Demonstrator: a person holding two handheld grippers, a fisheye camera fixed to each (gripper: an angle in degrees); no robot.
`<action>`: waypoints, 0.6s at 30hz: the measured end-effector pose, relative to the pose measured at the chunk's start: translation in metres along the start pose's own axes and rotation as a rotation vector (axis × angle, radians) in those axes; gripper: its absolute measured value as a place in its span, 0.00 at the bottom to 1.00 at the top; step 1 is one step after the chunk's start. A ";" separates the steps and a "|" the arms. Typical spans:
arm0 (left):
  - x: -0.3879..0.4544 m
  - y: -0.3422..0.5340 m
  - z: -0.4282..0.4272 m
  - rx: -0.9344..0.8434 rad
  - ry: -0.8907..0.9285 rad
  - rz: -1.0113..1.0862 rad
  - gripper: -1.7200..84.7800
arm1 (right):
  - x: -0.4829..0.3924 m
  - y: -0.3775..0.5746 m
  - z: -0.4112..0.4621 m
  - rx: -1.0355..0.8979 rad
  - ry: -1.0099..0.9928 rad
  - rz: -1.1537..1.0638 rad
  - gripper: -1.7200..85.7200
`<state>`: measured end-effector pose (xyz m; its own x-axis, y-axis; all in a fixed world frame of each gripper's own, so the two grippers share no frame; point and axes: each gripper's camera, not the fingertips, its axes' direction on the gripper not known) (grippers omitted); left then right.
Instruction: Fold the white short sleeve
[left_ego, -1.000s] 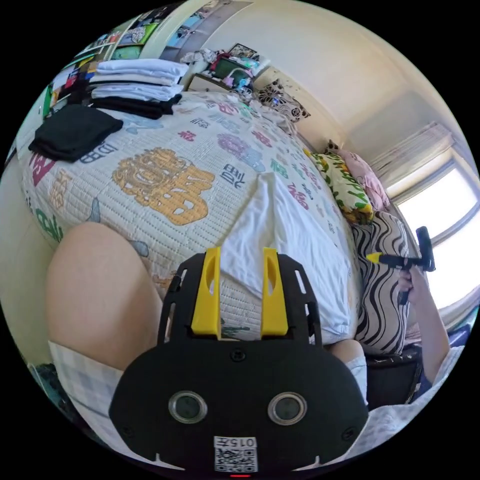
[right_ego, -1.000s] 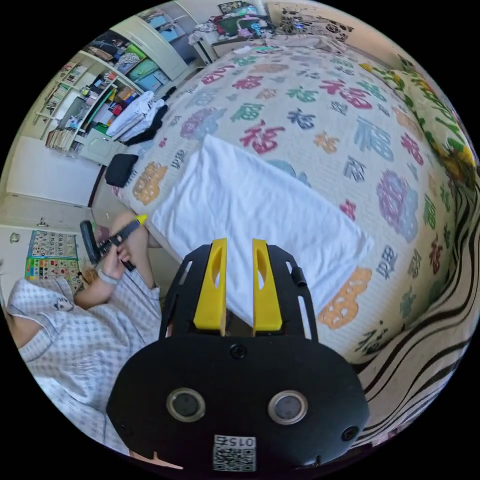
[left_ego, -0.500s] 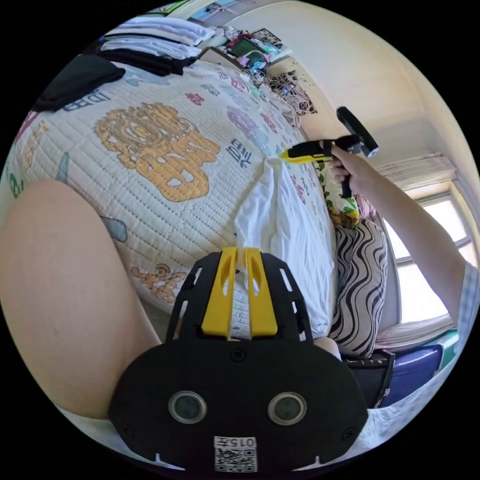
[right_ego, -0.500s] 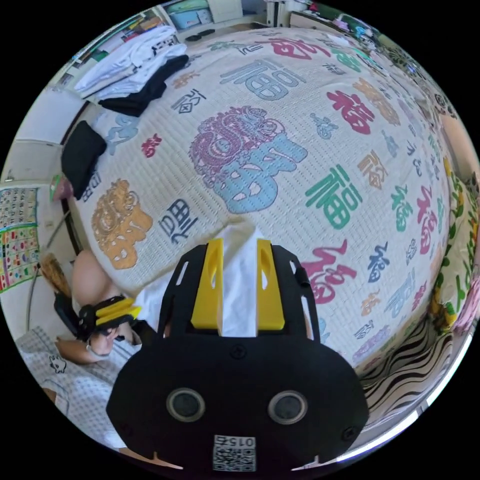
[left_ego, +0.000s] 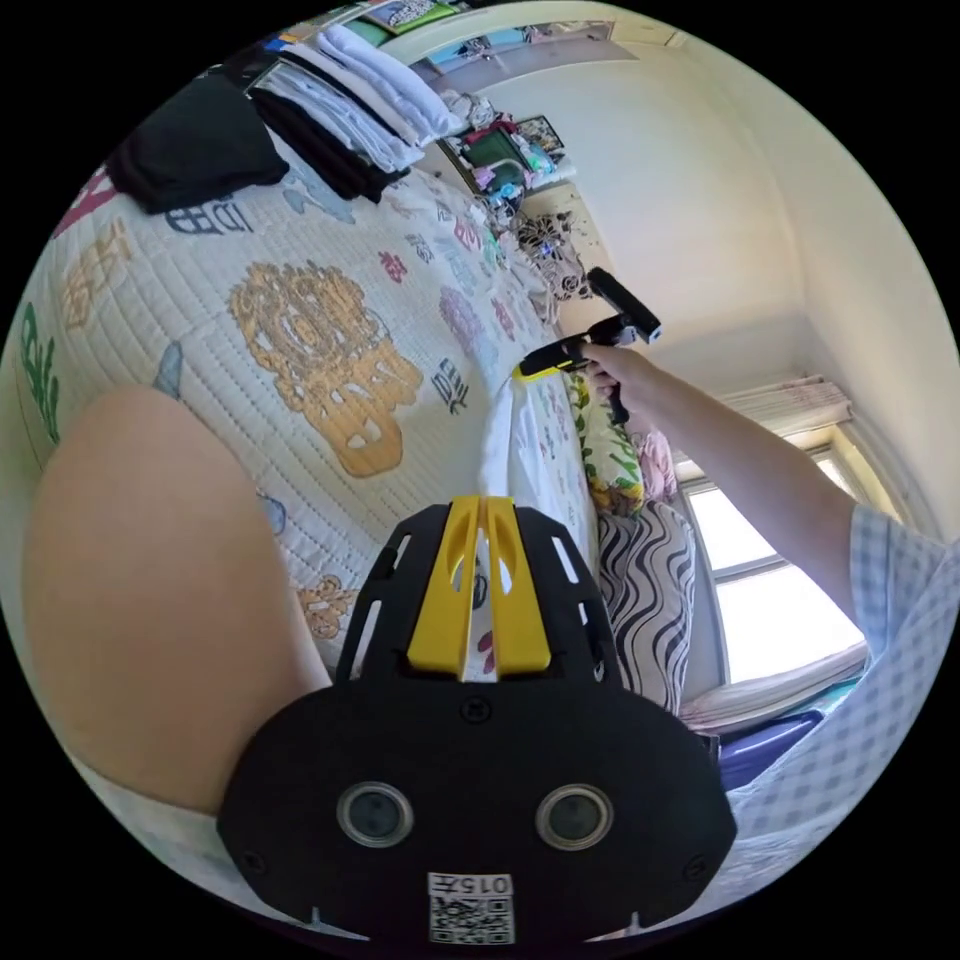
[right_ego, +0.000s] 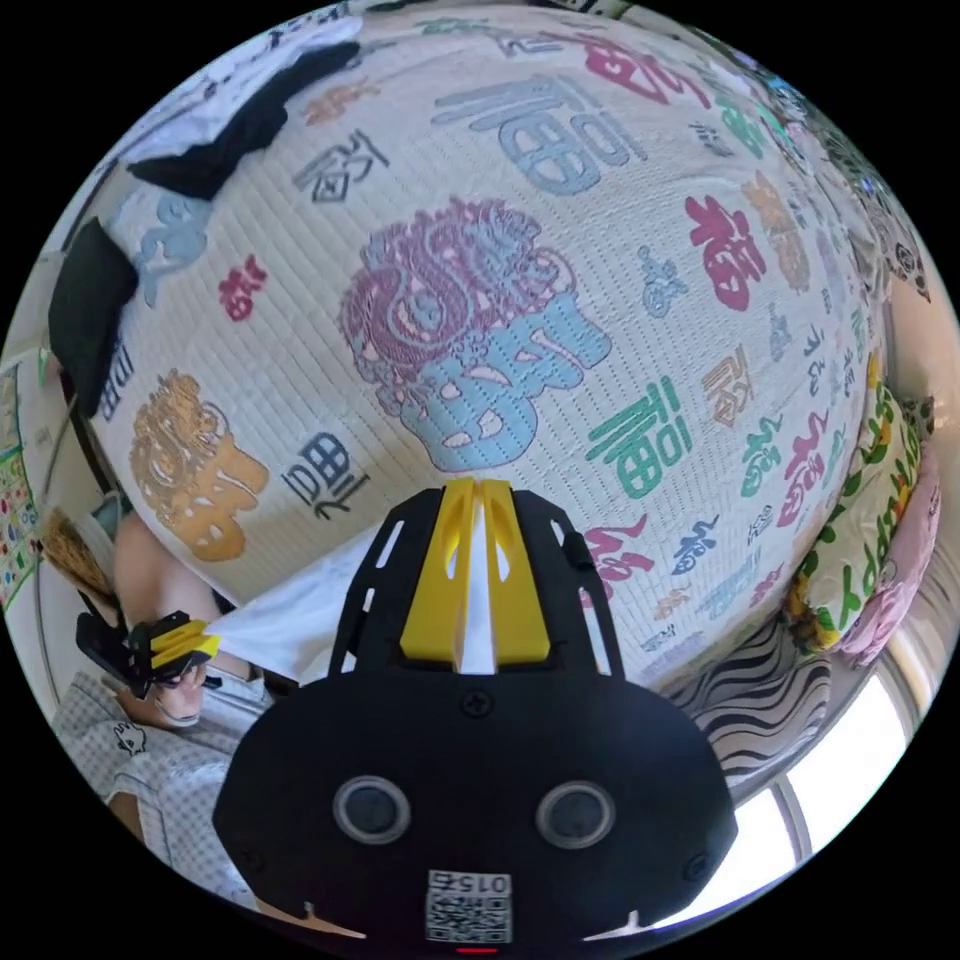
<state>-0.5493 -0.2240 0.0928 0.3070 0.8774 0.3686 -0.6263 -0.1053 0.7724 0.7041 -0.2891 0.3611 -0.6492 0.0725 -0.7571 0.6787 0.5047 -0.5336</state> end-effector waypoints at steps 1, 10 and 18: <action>-0.001 0.001 -0.009 0.040 0.006 -0.004 0.01 | 0.004 0.003 -0.012 0.058 -0.050 0.020 0.02; 0.039 0.029 -0.020 0.013 0.017 0.286 0.01 | 0.023 0.075 -0.068 0.274 -0.178 0.000 0.02; 0.140 0.128 0.052 -0.173 0.087 0.690 0.01 | 0.138 0.276 -0.060 0.441 -0.387 0.170 0.02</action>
<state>-0.5492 -0.1391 0.2702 -0.2538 0.6721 0.6956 -0.7640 -0.5803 0.2820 0.7809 -0.0885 0.1317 -0.4035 -0.2392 -0.8832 0.8938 0.1035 -0.4363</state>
